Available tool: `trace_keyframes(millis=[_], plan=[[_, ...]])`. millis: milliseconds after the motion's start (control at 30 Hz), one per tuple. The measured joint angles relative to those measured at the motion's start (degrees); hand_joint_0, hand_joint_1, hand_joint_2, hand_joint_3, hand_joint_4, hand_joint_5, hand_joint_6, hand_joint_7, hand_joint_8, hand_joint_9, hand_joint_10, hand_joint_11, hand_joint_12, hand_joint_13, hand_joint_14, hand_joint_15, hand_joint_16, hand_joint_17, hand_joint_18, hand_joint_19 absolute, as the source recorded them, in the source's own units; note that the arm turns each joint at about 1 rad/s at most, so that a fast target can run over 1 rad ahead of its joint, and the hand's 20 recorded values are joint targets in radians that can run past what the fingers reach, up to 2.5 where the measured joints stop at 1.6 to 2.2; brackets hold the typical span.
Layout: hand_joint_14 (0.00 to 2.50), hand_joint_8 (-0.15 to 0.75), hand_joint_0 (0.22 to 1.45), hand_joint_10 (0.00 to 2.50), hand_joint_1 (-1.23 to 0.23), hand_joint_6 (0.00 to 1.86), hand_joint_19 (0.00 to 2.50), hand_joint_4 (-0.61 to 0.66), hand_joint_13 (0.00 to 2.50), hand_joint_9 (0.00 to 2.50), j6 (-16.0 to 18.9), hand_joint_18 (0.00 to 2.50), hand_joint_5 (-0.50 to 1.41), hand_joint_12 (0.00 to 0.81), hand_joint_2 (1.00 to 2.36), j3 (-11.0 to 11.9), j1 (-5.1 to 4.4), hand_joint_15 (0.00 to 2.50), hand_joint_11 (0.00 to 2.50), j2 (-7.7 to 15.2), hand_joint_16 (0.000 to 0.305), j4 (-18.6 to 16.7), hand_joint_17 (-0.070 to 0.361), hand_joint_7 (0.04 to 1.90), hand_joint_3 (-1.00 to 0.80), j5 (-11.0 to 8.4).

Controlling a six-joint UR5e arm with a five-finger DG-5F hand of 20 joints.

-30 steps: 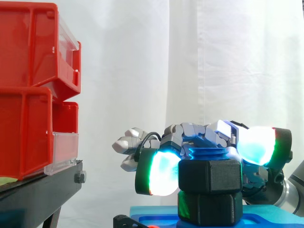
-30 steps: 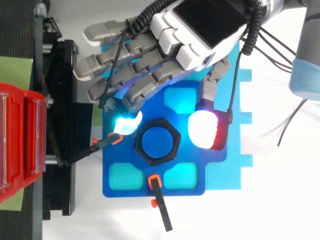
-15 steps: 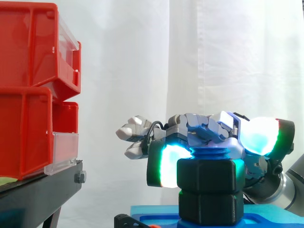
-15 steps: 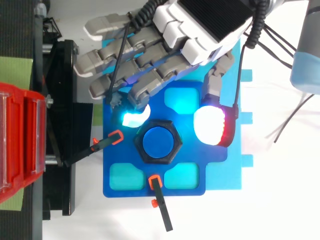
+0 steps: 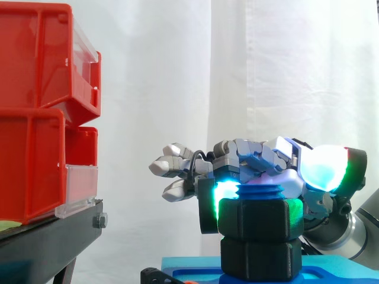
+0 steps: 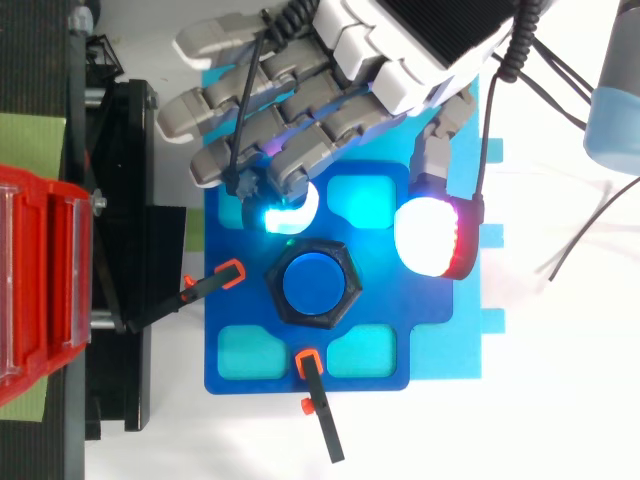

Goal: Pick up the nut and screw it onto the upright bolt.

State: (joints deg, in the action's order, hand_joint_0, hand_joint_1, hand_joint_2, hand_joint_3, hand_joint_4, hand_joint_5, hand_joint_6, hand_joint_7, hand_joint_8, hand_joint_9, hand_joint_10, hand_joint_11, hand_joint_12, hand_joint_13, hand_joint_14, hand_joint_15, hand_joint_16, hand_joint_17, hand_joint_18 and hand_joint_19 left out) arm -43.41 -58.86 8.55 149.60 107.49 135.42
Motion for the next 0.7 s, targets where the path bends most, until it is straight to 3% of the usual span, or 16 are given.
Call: trace_keyframes(millis=[67, 267, 533, 700], plan=[[0.0, 0.249, 0.46, 0.0, -0.13, 0.5, 0.0, 0.28, 0.18, 0.52, 0.0, 0.0, -0.12, 0.316, 1.0, 0.0, 0.07, 0.0, 0.0, 0.0, 0.037, 0.0, 0.084, 1.0, -0.5, 0.01], [0.0, 0.225, 0.45, 0.0, -0.13, 0.5, 0.0, 0.22, 0.09, 0.41, 0.7, 0.0, -0.17, 0.324, 1.0, 0.6, 0.37, 0.0, 0.0, -0.3, 0.041, 0.0, 0.092, 0.74, -0.5, 0.26], [0.0, 0.203, 0.43, 0.0, -0.09, 0.5, 0.0, 0.16, 0.0, 0.28, 1.8, 0.0, -0.2, 0.332, 1.0, 1.6, 1.3, 0.0, 0.0, -2.8, 0.044, 0.1, 0.1, 0.63, -0.5, 2.54], [0.0, 0.204, 0.43, 0.0, -0.08, 0.5, 0.0, 0.16, 0.0, 0.25, 1.2, 0.0, -0.2, 0.332, 1.0, 0.0, 1.89, 0.0, 0.0, -6.2, 0.045, 1.4, 0.101, 0.62, -0.5, 2.54]])
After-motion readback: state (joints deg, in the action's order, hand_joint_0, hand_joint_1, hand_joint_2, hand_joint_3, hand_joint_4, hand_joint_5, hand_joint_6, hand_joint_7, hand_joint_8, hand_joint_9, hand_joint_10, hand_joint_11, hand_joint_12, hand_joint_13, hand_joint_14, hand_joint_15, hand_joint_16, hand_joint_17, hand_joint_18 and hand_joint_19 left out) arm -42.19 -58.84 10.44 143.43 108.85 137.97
